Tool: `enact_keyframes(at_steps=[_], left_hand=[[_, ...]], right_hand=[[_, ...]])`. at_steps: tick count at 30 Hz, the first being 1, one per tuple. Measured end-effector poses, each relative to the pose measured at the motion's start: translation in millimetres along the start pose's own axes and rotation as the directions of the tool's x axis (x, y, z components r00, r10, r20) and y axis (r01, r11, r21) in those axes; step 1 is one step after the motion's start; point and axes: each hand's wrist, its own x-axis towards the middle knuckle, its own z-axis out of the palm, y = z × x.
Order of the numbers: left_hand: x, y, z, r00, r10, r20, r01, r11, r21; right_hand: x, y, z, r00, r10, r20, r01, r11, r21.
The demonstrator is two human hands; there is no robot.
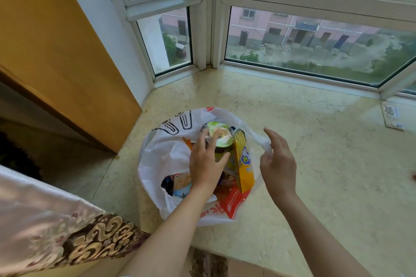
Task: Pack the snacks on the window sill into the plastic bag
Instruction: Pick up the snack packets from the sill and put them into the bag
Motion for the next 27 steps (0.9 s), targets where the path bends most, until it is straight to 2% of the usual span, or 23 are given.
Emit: enact_keyframes(at_steps=[2,5,8,13,17,19,21,27], left_hand=[[4.6,-5.2,6.1,0.996,0.079,0.041,-0.084,0.986,0.144],[10.2,-5.5,6.0,0.984,0.097,0.151,-0.134,0.956,0.259],[15.4,-1.0,-0.7,0.959,0.060,0.277,-0.134,0.957,0.259],[10.5,7.1,-17.8,0.916,-0.006,0.402,-0.115,0.954,0.278],[2.6,1.5,-27.3,0.857,0.029,0.514,-0.190,0.946,0.264],[-0.3,1.4,-29.6,0.842,0.042,0.538,-0.226,0.933,0.281],[-4.4,3.6,-33.1,0.843,0.041,0.536,-0.225,0.932,0.283],[-16.4,16.5,-55.8,0.883,0.121,0.454,-0.257,0.933,0.251]], right_hand=[[0.0,-1.0,1.1,1.000,0.003,0.016,-0.003,1.000,0.020],[-2.2,-1.3,1.3,0.999,-0.003,0.035,0.001,0.999,0.037],[-6.0,-1.2,-1.0,0.998,0.003,0.069,-0.007,0.999,0.054],[-11.6,-1.1,-10.5,0.994,0.035,0.101,-0.041,0.998,0.050],[-6.0,-8.9,-12.6,0.990,0.127,0.068,-0.139,0.968,0.210],[-3.7,-12.6,-12.5,0.977,0.186,0.101,-0.208,0.938,0.279],[-5.9,-13.7,-13.7,0.973,0.183,0.142,-0.217,0.936,0.277],[-28.3,-16.3,-30.0,0.965,0.065,0.255,-0.068,0.998,0.002]])
